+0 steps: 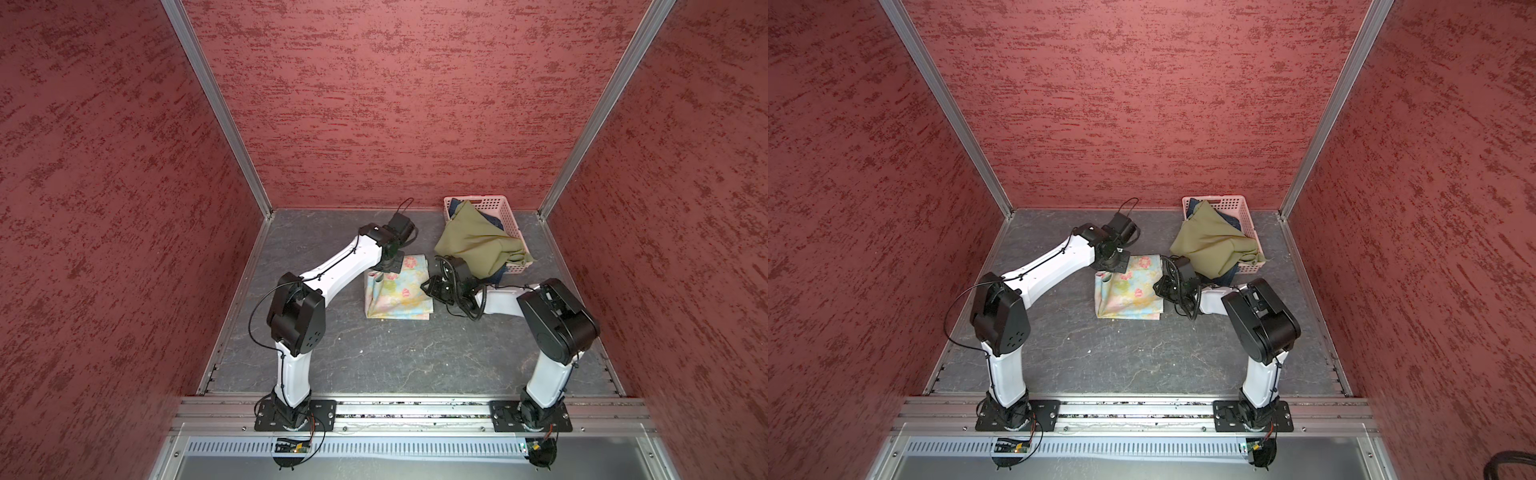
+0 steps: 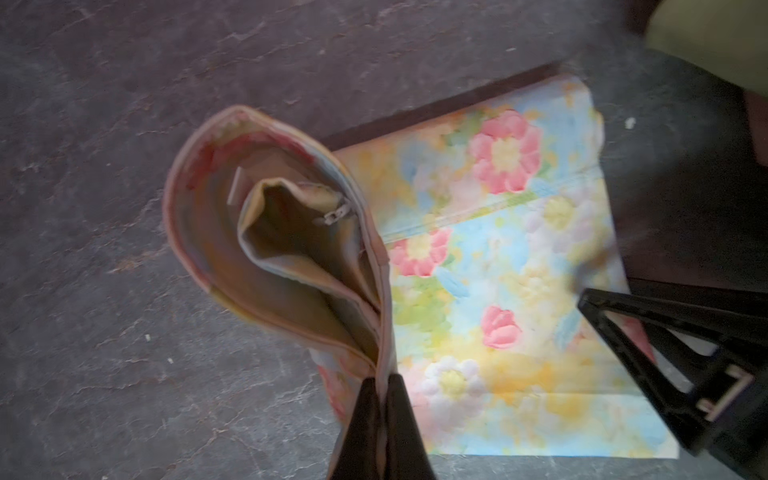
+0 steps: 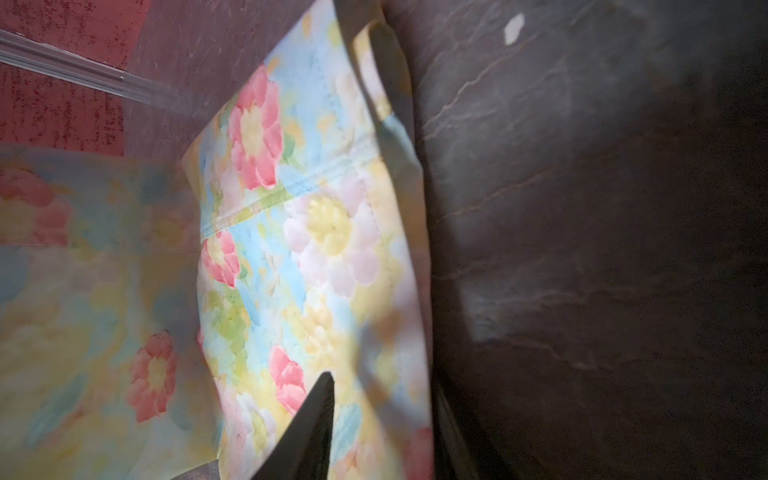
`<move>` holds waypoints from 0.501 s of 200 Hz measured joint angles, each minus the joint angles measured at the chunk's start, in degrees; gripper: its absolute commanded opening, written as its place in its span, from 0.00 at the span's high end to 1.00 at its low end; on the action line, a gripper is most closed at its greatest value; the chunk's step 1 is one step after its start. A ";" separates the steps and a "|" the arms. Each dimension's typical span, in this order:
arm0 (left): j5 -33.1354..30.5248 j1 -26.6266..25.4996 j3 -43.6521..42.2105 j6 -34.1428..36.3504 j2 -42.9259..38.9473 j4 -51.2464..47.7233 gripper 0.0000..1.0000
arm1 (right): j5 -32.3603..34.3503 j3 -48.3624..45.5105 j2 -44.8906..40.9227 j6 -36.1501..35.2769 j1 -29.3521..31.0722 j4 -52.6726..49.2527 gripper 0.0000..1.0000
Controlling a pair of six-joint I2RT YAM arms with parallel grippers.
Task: Fold and stack the skirts
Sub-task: 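Lift the skirt edge with the left gripper and fold it over toward the right gripper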
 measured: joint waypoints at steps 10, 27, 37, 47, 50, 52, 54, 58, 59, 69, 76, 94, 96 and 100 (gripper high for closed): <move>0.72 -1.53 1.57 -0.42 1.20 -0.28 1.00 | -0.42 -0.42 0.09 0.44 0.00 1.01 0.61; 1.92 -3.80 3.76 -1.18 2.80 -0.44 1.00 | -0.85 -1.25 0.11 1.27 0.00 2.58 0.63; 2.86 -4.94 4.87 -1.70 3.61 -0.48 1.00 | -1.29 -1.75 0.15 1.70 0.00 3.61 0.64; 3.56 -5.84 6.10 -2.16 4.35 -0.57 1.00 | -1.73 -2.27 0.22 2.12 0.00 4.61 0.64; 3.85 -6.05 6.36 -2.29 4.61 -0.48 1.00 | -1.86 -2.43 0.24 2.27 0.00 4.92 0.65; 4.04 -6.23 6.56 -2.43 4.81 -0.48 1.00 | -1.88 -2.56 0.24 2.29 0.00 5.16 0.65; 4.17 -6.38 6.78 -2.51 4.94 -0.48 1.00 | -1.92 -2.64 0.26 2.45 0.00 5.35 0.65; 4.48 -6.62 7.02 -2.73 5.18 -0.44 1.00 | -2.01 -2.82 0.28 2.51 0.00 5.70 0.65; 4.55 -6.71 7.08 -2.82 5.25 -0.44 1.00 | -2.03 -2.86 0.28 2.54 0.00 5.79 0.65; 5.09 -7.17 7.30 -3.17 5.84 -0.44 1.00 | -2.19 -3.26 0.31 2.78 0.00 6.60 0.65; 5.55 -7.39 7.30 -3.39 6.12 -0.44 1.00 | -2.34 -3.52 0.31 2.89 0.00 7.10 0.64; 5.95 -7.48 6.93 -4.07 6.27 -0.39 1.00 | -2.73 -4.15 0.31 3.02 0.00 8.33 0.64; 6.01 -7.45 6.91 -4.15 6.27 -0.39 1.00 | -2.75 -4.22 0.31 3.06 0.00 8.46 0.64; 6.03 -7.45 6.80 -4.33 6.27 -0.39 1.00 | -2.78 -4.33 0.31 3.13 0.00 8.61 0.64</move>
